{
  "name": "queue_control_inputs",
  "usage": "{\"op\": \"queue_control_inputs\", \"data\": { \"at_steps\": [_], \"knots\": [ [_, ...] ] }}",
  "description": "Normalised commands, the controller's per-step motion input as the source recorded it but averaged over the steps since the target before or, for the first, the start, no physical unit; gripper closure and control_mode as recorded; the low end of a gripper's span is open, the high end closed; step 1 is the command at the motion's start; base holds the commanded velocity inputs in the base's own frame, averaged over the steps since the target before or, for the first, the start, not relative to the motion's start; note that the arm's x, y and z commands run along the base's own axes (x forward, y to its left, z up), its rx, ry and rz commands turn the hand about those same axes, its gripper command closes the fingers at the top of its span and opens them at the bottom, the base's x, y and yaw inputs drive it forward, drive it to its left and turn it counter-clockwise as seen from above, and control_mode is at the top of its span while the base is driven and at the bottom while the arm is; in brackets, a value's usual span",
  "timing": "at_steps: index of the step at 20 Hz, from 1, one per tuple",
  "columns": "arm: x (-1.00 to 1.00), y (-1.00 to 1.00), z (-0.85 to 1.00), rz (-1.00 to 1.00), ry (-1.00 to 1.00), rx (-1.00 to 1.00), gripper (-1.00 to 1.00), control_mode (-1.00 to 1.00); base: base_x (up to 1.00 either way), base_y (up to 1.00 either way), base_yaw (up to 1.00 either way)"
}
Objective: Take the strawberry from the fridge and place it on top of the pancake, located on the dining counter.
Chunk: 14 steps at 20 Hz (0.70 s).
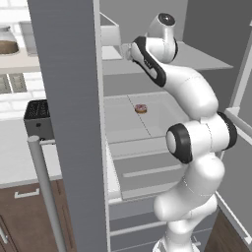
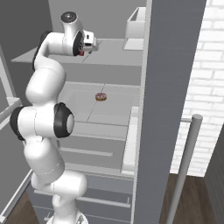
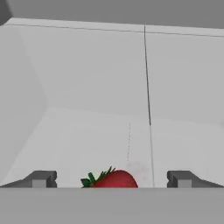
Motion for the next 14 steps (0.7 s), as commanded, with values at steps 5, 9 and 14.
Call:
{"op": "queue_control_inputs", "data": {
  "at_steps": [5,9,14],
  "knots": [
    [0.00,0.18,-0.20,0.00,-0.05,0.00,1.00,-1.00,0.00,0.00,0.00],
    [-0.16,0.01,-0.05,0.00,-0.20,0.00,1.00,-1.00,0.00,0.00,0.00],
    [-0.86,-0.06,0.01,-0.09,-0.12,0.06,1.00,-1.00,0.00,0.00,0.00]
  ]
}}
